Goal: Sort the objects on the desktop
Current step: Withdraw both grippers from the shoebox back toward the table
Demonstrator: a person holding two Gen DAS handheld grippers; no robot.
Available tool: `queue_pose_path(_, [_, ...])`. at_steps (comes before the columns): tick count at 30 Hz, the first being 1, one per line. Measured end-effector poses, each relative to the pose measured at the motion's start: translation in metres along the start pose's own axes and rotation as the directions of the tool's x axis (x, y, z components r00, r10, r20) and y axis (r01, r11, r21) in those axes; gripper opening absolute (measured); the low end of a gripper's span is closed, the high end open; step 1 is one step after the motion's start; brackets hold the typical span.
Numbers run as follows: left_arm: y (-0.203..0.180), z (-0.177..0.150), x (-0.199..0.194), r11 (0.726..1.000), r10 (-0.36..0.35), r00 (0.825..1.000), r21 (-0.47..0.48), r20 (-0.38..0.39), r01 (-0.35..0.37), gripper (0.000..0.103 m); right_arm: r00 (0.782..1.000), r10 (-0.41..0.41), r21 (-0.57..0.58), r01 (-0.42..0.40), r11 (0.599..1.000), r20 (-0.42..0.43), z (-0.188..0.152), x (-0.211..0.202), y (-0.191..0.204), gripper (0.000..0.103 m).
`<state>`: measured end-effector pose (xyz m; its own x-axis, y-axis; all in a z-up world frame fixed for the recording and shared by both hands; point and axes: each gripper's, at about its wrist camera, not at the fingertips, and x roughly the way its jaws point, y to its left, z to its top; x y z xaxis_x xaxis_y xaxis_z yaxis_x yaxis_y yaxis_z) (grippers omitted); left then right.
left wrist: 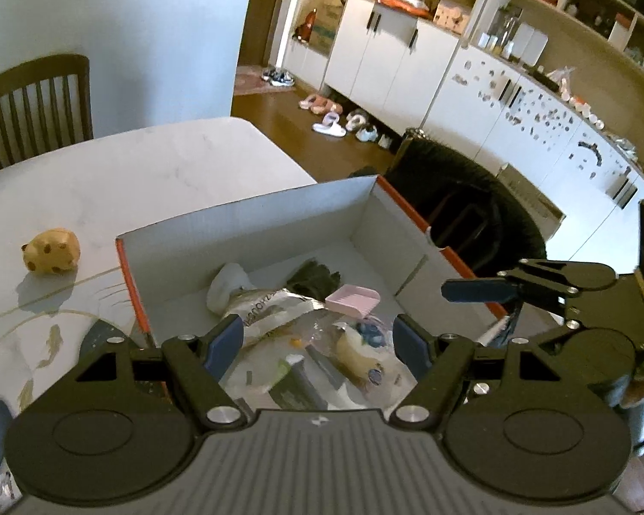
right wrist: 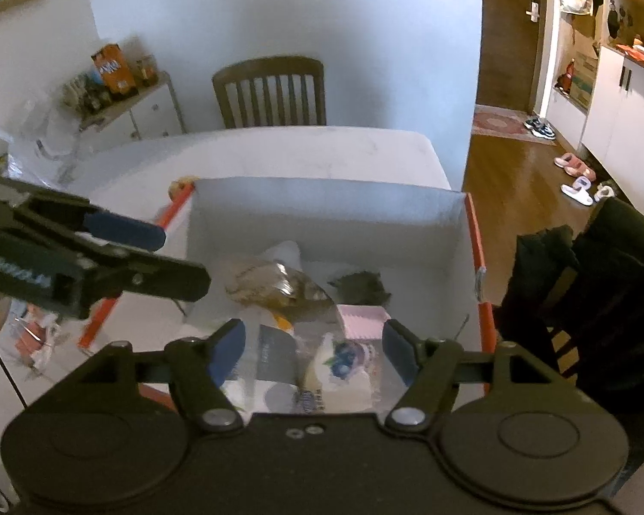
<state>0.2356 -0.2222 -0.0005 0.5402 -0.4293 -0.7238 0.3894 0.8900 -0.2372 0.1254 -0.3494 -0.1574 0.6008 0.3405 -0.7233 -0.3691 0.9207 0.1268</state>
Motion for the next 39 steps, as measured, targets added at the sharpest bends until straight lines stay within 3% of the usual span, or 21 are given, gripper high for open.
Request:
queue_pose_path(16, [0.024, -0.041, -0.068, 0.999, 0.025, 0.997, -0.022, 0.067, -0.024, 0.076, 0.999, 0.030, 0.015, -0.031, 0.999, 0.042, 0.000, -0.022, 0.037, 0.081])
queue_pose_path(20, [0.040, -0.053, -0.084, 0.999, 0.035, 0.996, -0.036, 0.078, -0.032, 0.076, 0.998, 0.032, -0.001, -0.032, 0.999, 0.051, 0.001, -0.026, 0.055, 0.083])
queue_pose_path(22, [0.050, -0.059, -0.092, 0.998, 0.034, 0.996, -0.050, 0.081, -0.030, 0.083, 0.998, 0.033, -0.004, -0.033, 0.999, 0.056, 0.002, -0.026, 0.066, 0.084])
queue_pose_path(39, [0.127, -0.104, -0.149, 0.995, 0.080, 0.990, -0.067, 0.115, -0.073, 0.083, 0.996, 0.038, -0.003, -0.038, 0.999, 0.086, 0.018, -0.012, 0.144, 0.094])
